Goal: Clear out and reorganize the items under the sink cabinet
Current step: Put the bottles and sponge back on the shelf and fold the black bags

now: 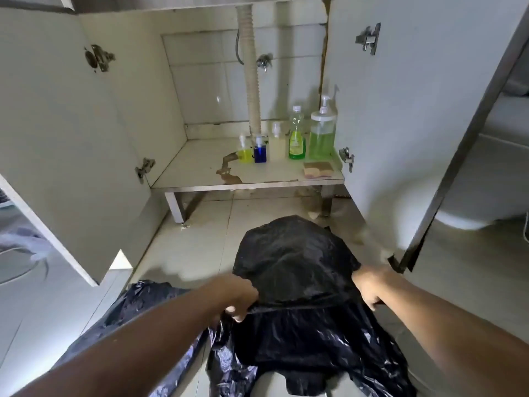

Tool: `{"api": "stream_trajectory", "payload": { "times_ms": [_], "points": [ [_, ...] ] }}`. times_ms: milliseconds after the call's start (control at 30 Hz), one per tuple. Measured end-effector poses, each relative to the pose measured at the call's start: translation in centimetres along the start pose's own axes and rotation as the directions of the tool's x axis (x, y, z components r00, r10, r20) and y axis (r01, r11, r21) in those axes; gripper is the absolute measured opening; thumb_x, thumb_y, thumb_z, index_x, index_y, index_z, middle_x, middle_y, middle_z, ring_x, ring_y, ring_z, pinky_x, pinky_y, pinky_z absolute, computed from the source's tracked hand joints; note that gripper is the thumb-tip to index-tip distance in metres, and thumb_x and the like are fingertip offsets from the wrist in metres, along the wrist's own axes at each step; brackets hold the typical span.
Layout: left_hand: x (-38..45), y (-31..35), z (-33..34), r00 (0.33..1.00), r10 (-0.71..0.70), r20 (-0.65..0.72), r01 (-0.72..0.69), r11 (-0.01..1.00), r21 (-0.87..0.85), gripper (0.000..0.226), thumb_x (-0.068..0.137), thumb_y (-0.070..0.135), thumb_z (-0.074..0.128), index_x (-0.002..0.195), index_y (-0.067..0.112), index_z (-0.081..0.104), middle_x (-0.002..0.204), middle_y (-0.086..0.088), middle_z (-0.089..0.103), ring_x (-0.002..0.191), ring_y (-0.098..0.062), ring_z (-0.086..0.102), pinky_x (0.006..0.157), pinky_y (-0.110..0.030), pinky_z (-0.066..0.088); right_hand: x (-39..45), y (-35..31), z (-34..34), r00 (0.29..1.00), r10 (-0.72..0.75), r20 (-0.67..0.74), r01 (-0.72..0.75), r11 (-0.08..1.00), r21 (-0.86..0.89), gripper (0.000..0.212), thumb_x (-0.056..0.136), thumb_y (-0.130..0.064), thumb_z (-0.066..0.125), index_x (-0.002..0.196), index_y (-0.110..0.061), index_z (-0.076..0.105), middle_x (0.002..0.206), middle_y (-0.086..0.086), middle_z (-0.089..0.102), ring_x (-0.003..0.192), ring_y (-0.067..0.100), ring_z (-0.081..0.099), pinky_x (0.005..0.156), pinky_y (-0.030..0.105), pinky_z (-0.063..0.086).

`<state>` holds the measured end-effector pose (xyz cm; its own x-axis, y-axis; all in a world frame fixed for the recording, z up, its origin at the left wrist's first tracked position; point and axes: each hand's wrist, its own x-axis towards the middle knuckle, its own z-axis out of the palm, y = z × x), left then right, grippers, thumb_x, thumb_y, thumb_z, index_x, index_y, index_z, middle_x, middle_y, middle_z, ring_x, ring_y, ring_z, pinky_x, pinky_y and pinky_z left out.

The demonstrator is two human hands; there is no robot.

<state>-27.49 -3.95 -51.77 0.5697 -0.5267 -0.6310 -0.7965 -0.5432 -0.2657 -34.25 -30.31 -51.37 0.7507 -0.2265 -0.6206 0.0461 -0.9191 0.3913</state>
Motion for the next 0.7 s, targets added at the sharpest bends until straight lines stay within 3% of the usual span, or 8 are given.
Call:
{"api": "stream_trajectory", "payload": {
  "times_ms": [133,233,333,433,500,567,633,700],
  "points": [
    [2.4,2.8,3.3,0.994,0.005,0.111,-0.009,0.999,0.035,0.032,0.082,0.014,0.057,0.112,0.007,0.064,0.109,-0.014,0.064,0.089,-0.03,0.062,0.067,-0.034,0.045,2.4,-2.7,4.1,0.997,0.031,0.068,-0.037,0.996,0.076,0.041,0.082,-0.018,0.069,0.12,-0.009,0.058,0.127,0.008,0.057,0.111,0.028,0.06,0.091,0.039,0.05],
    [3.3,2.6,5.1,0.986,-0.019,0.166,0.015,0.999,0.03,0.033,0.084,0.017,0.056,0.115,0.008,0.063,0.113,-0.014,0.062,0.098,-0.032,0.063,0.071,-0.036,0.047,3.0,-3.7,5.4,0.979,0.057,0.198,-0.077,0.992,0.095,0.058,0.08,-0.032,0.072,0.131,-0.012,0.052,0.138,0.006,0.049,0.122,0.031,0.053,0.097,0.044,0.045],
    [3.5,2.6,6.5,0.95,-0.037,0.309,0.053,0.998,-0.042,0.052,0.085,0.044,0.06,0.125,0.01,0.058,0.12,-0.009,0.061,0.109,-0.03,0.06,0.08,-0.036,0.049,3.5,-3.9,6.0,0.944,0.088,0.317,-0.12,0.99,0.08,0.061,0.078,-0.045,0.07,0.13,-0.017,0.054,0.136,0.003,0.053,0.122,0.031,0.053,0.101,0.046,0.044],
    [3.5,3.0,7.2,0.884,-0.039,0.465,0.106,0.987,-0.119,0.082,0.076,0.069,0.058,0.133,0.011,0.051,0.131,-0.006,0.057,0.116,-0.032,0.056,0.092,-0.039,0.048,3.9,-4.6,5.5,0.954,0.057,0.296,-0.101,0.986,0.134,0.056,0.076,-0.043,0.071,0.123,-0.015,0.06,0.128,0.004,0.06,0.114,0.03,0.06,0.096,0.043,0.049],
    [3.2,1.6,6.1,0.913,-0.042,0.406,0.13,0.973,-0.19,0.084,0.074,0.072,0.056,0.134,0.014,0.05,0.137,-0.005,0.053,0.119,-0.032,0.054,0.097,-0.04,0.047,3.5,-5.6,3.8,0.983,0.001,0.181,-0.038,0.978,0.203,0.047,0.076,-0.035,0.071,0.117,-0.012,0.064,0.118,0.004,0.064,0.106,0.027,0.065,0.084,0.034,0.052],
    [2.7,-1.5,3.6,0.969,-0.081,0.233,0.147,0.948,-0.282,0.074,0.08,0.064,0.055,0.134,0.013,0.049,0.136,-0.007,0.054,0.119,-0.031,0.054,0.097,-0.04,0.047,3.1,-7.0,1.0,0.998,-0.05,0.033,0.04,0.965,0.261,0.039,0.081,-0.026,0.065,0.116,-0.008,0.063,0.116,0.007,0.063,0.102,0.027,0.066,0.076,0.031,0.05],
    [1.5,-5.3,0.6,0.988,-0.154,0.012,0.149,0.93,-0.336,0.057,0.09,0.049,0.053,0.133,0.01,0.05,0.132,-0.011,0.056,0.118,-0.03,0.053,0.097,-0.039,0.046,3.0,-8.7,-2.2,0.989,-0.102,-0.104,0.132,0.93,0.342,0.032,0.082,-0.022,0.058,0.11,-0.008,0.062,0.119,0.011,0.061,0.101,0.03,0.065,0.077,0.031,0.05],
    [-0.6,-9.1,-2.1,0.959,-0.243,-0.145,0.176,0.914,-0.365,0.051,0.096,0.039,0.05,0.137,0.009,0.045,0.136,-0.011,0.053,0.123,-0.029,0.049,0.097,-0.036,0.041,2.8,-10.8,-5.5,0.965,-0.16,-0.209,0.241,0.86,0.449,0.033,0.083,-0.026,0.057,0.108,-0.006,0.06,0.116,0.015,0.063,0.099,0.032,0.064,0.083,0.035,0.052]
  ]
}}
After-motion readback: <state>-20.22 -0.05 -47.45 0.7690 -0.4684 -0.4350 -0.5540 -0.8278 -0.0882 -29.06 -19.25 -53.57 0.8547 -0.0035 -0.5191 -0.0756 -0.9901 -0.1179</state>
